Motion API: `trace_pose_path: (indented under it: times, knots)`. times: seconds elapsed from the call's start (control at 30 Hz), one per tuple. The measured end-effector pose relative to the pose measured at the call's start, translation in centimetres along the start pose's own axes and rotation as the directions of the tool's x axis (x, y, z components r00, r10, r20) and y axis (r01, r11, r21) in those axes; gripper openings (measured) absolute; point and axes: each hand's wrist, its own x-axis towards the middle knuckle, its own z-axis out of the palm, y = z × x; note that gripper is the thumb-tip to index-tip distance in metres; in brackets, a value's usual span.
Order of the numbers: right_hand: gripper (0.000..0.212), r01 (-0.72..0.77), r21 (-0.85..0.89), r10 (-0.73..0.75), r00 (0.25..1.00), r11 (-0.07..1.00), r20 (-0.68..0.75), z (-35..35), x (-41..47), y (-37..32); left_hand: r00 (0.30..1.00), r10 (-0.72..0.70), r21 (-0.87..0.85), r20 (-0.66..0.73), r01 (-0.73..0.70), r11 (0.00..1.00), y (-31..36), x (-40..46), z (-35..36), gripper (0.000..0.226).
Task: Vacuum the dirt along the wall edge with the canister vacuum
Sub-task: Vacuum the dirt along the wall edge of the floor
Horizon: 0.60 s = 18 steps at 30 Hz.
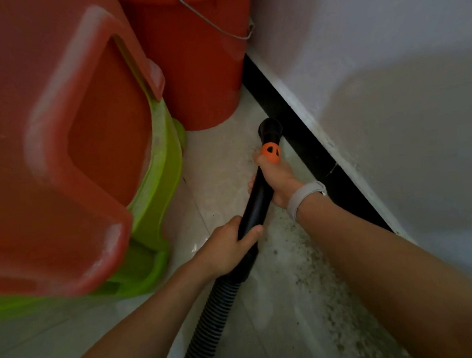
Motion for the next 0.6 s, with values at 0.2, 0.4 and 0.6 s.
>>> trace_pose_path:
  times: [0.2,0.4,0.6]
  knots:
    - [0.018,-0.120,0.251,0.076,0.981,0.960,0.177,-1.3,-1.5,1.6,1.000,0.001,0.021,0.012,-0.001,1.000,-0.4,-2.8,0.4,0.036]
    - [0.028,-0.192,0.370,0.080,0.952,0.909,0.297,0.7,-2.7,1.5,0.997,-0.053,-0.021,-0.050,0.052,0.998,-0.3,-4.6,-0.4,0.027]
    - [0.024,-0.181,0.227,0.105,0.945,0.957,0.310,4.5,-4.1,2.3,0.985,-0.114,-0.132,-0.132,0.096,0.987,-1.3,-5.7,-1.4,0.022]
